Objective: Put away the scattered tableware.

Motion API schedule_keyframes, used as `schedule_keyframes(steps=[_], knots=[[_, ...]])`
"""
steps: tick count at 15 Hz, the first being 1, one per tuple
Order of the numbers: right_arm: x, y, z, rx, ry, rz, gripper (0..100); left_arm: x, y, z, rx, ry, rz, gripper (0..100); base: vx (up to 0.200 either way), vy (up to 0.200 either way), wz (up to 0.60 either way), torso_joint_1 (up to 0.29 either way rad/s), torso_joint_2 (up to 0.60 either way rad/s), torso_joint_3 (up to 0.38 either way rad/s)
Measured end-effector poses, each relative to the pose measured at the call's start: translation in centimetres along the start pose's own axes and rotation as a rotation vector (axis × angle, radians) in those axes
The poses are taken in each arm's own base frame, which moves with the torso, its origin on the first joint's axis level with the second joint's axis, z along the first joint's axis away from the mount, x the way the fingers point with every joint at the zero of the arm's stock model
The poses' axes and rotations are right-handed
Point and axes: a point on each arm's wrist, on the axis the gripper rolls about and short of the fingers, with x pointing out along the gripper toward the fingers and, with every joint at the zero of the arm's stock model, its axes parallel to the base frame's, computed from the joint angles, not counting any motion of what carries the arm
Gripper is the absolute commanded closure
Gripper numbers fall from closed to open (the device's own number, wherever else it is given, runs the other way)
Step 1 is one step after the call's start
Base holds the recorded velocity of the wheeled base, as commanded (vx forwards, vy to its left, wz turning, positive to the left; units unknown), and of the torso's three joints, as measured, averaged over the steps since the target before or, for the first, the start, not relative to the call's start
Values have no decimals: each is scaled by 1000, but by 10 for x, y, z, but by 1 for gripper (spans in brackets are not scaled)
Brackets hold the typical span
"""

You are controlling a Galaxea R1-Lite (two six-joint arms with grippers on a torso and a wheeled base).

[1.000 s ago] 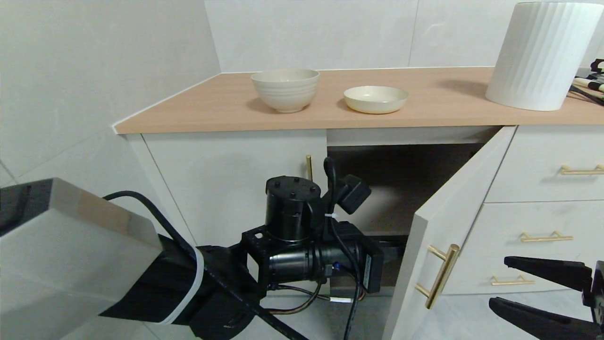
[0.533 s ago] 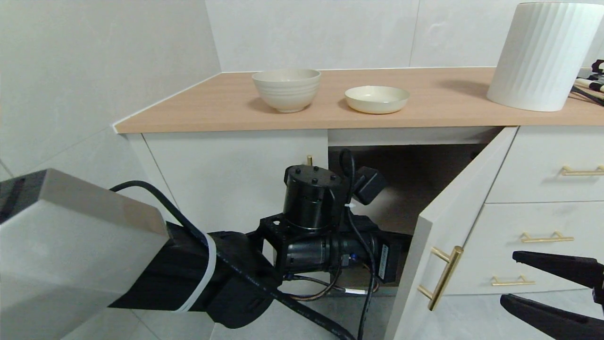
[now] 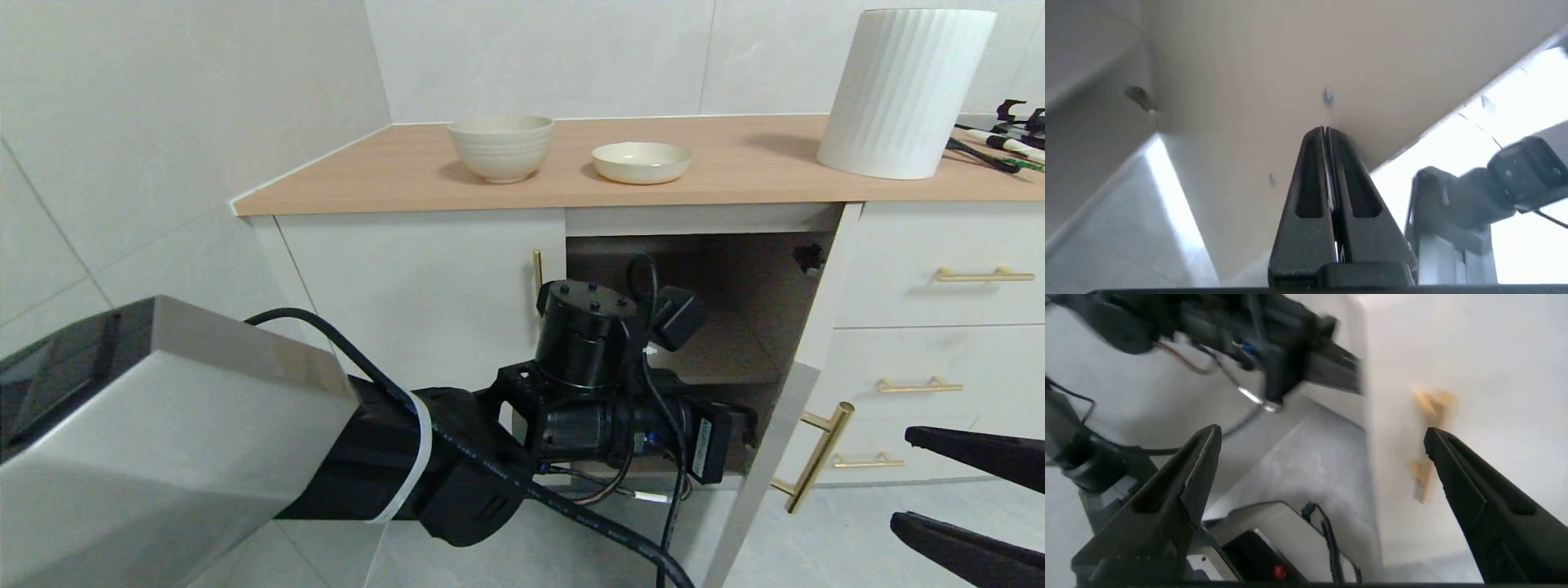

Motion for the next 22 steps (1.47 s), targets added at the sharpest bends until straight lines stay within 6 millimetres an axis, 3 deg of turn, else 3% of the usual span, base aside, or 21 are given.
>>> schedule_keyframes(steps=[9,16,19,22], knots=[[-12,5,13,-22,-85,17,0,21,-8,1,6,8,8,100,0,0,0,0,0,0],[-39,17,48,-54,-269,40,0,50,-77,2,19,-37,-76,100,0,0,0,0,0,0],[-37,16,47,-48,-258,33,0,37,-75,12,14,-88,28,100,0,0,0,0,0,0],[-26,9,44,-29,-215,-5,0,0,-55,32,1,-136,111,100,0,0,0,0,0,0]])
